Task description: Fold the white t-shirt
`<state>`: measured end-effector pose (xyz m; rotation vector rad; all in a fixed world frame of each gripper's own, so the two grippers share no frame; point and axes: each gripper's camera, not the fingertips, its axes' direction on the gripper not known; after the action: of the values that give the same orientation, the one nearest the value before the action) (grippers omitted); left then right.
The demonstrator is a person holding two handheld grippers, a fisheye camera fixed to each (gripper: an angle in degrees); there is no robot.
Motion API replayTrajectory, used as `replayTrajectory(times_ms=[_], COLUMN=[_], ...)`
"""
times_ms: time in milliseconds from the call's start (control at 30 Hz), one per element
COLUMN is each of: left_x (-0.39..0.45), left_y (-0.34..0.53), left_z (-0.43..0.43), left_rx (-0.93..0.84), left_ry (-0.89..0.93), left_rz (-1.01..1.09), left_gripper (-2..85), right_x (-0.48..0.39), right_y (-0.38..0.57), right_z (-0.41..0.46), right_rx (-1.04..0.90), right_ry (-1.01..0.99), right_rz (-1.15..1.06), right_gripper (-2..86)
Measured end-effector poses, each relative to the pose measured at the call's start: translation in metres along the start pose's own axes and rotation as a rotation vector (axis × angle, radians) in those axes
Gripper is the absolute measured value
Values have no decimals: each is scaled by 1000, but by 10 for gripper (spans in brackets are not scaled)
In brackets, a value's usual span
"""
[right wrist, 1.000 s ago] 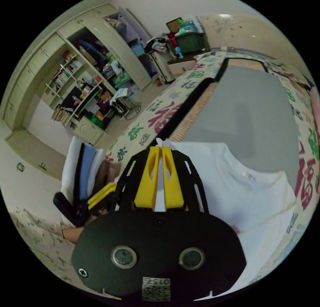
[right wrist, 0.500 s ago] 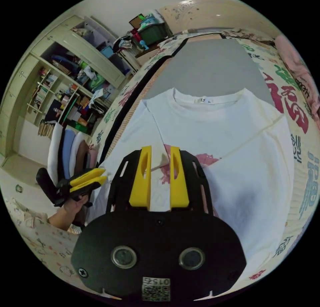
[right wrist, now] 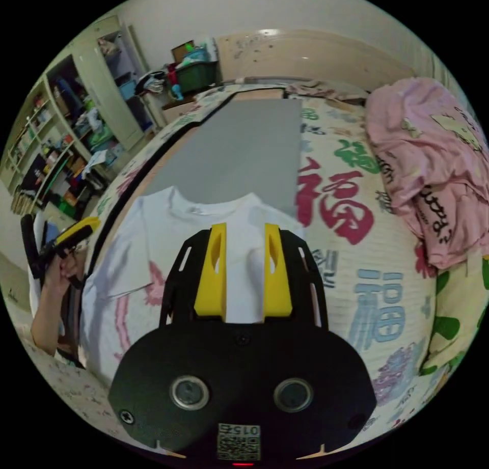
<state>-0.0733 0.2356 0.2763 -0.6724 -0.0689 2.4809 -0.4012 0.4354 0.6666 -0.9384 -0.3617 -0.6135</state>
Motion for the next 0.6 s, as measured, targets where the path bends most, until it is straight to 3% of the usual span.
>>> replayTrajectory(times_ms=[167,333,433,600], left_x=[-36,-47,-48,-36], left_y=[-88,-99,-99,-92], left_z=[75,111,102,59], left_rx=[-149,-284,-269,-189], left_ry=[22,-23,30,-81], left_rz=[15,111,171,301], left_gripper=[111,98,42,10], right_x=[13,-5,-21,-57], right_y=[-13,-1,15,67], right_z=[2,-15,-44,-131], right_rx=[-121,-199,-218,-104], right_ry=[41,-26,-140,-116], right_rz=[73,105,99,29], right_gripper=[146,126,47,6])
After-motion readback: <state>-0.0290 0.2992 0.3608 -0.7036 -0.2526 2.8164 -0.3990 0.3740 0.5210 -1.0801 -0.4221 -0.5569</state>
